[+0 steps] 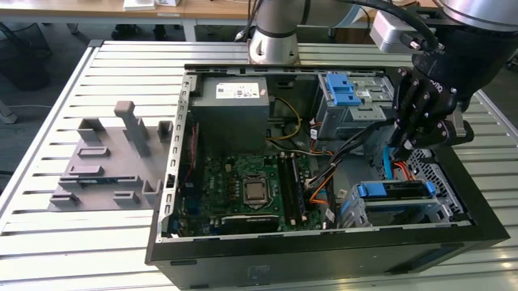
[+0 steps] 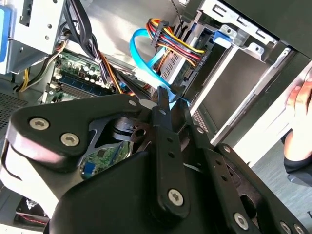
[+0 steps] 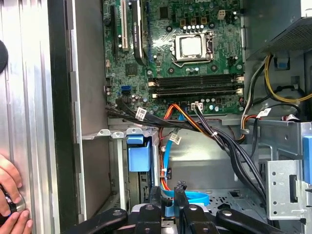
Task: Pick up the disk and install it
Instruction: 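Insert the second disk wire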
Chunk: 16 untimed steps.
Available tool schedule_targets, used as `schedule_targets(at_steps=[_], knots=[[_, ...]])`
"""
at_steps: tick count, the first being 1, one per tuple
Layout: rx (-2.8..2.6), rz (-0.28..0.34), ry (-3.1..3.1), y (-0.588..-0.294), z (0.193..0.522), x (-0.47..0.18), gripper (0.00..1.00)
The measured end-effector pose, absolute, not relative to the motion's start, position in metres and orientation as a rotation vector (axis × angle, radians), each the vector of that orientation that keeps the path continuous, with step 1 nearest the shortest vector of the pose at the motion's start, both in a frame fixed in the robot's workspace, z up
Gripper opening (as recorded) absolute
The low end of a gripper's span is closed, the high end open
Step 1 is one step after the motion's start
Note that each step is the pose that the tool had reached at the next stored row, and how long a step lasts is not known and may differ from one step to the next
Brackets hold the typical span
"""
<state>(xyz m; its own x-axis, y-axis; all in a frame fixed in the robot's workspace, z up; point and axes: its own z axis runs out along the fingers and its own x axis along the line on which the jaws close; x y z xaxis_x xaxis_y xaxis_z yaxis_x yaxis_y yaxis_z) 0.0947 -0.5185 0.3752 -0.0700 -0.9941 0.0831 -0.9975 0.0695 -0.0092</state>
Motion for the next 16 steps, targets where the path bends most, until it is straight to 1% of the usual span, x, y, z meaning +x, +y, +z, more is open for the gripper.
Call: schedule_targets(at_steps=[8, 9, 10, 12, 16], knots=[[2.103, 0.100, -2.256, -0.5185, 0.3701, 0.0962, 0.25], [2.103, 0.100, -2.256, -0.5185, 0.3699, 0.0966, 0.24], [2.104, 0.099, -2.256, -0.5185, 0.3697, 0.0969, 0.18], [2.108, 0.090, -2.261, -0.5185, 0.3693, 0.0972, 0.16], [2.109, 0.088, -2.262, -0.5187, 0.3677, 0.0974, 0.16]])
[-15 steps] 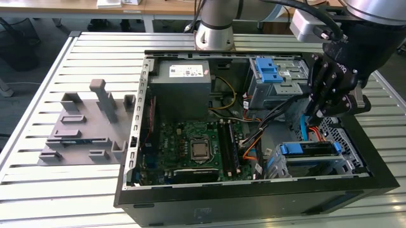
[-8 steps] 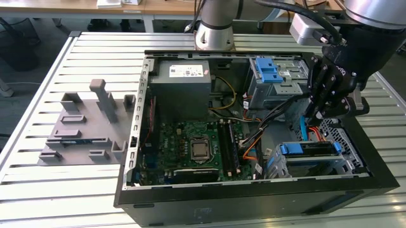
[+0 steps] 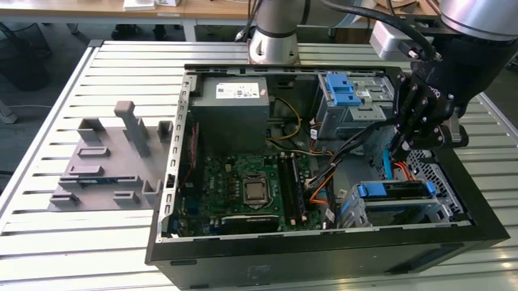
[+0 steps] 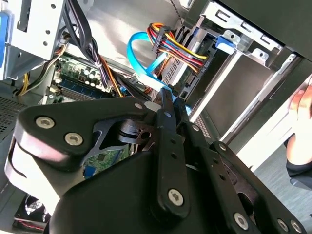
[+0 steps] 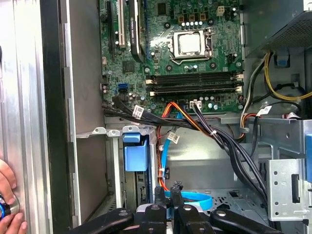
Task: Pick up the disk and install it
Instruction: 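Insert the second disk wire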
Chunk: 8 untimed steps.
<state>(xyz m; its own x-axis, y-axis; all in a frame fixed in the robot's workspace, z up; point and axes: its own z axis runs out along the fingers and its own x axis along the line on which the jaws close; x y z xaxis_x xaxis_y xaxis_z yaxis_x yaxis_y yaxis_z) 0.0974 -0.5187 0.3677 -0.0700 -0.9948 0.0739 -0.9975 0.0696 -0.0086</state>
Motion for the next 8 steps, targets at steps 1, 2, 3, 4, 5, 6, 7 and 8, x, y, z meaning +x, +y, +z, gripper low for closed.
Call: schedule_targets(at_steps=[1, 2, 3, 4, 5, 6, 7, 8], knots=[[2.109, 0.086, -2.262, -0.5189, 0.3674, 0.0973, 0.16], [2.111, 0.083, -2.264, -0.5190, 0.3671, 0.0973, 0.16], [2.113, 0.078, -2.266, -0.5190, 0.3667, 0.0974, 0.16], [2.117, 0.068, -2.271, -0.5192, 0.3665, 0.0974, 0.16], [2.125, 0.050, -2.279, -0.5193, 0.3662, 0.0974, 0.16], [2.133, 0.030, -2.288, -0.5194, 0.3661, 0.0974, 0.16], [2.142, 0.009, -2.297, -0.5195, 0.3659, 0.0974, 0.16], [2.149, -0.008, -2.305, -0.5199, 0.3655, 0.0974, 0.16]])
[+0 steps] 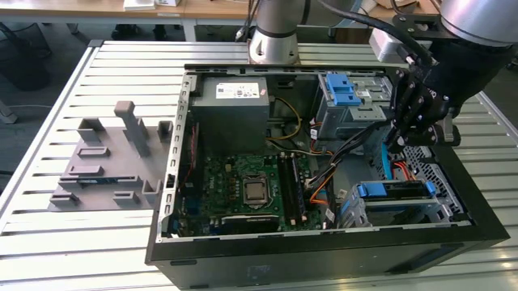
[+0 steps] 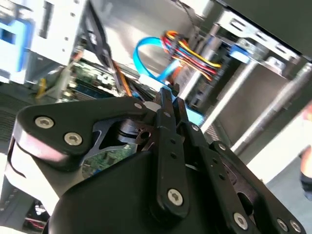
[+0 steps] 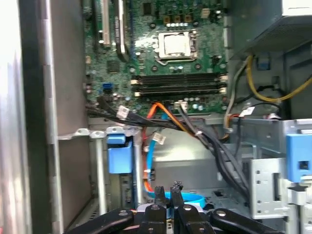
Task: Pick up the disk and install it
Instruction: 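Insert the second disk wire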
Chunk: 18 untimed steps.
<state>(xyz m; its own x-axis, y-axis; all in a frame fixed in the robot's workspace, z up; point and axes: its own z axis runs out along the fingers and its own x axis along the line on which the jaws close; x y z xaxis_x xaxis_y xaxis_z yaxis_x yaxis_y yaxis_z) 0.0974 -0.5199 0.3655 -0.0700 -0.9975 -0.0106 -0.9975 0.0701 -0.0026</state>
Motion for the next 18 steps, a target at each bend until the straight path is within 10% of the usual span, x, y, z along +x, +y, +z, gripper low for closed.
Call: schedule_targets(at_steps=[18], knots=[[-2.126, 0.031, 2.281, -0.545, 0.353, 0.097, 0.16]])
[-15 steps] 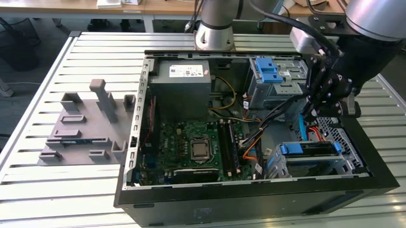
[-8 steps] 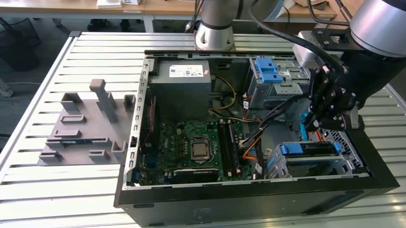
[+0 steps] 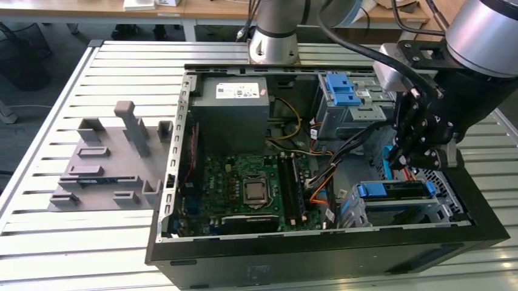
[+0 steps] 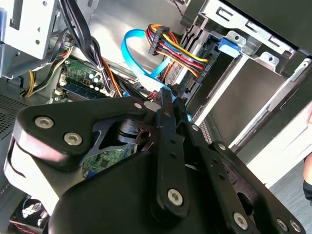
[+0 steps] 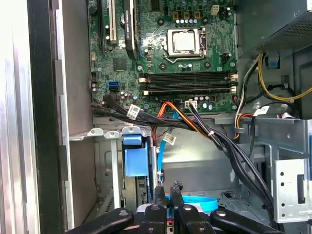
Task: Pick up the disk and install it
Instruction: 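Insert the second disk wire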
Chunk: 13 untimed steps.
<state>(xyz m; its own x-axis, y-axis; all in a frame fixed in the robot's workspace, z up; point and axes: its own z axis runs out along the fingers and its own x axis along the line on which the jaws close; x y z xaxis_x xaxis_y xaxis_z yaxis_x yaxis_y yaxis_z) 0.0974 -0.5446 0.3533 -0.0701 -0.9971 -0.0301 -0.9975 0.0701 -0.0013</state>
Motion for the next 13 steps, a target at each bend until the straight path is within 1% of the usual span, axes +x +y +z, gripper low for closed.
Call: schedule_targets(at_steps=[9, 13], knots=[[-2.125, 0.034, 2.280, -0.560, 0.347, 0.097, 0.16], [-2.125, 0.034, 2.280, -0.561, 0.346, 0.097, 0.16]])
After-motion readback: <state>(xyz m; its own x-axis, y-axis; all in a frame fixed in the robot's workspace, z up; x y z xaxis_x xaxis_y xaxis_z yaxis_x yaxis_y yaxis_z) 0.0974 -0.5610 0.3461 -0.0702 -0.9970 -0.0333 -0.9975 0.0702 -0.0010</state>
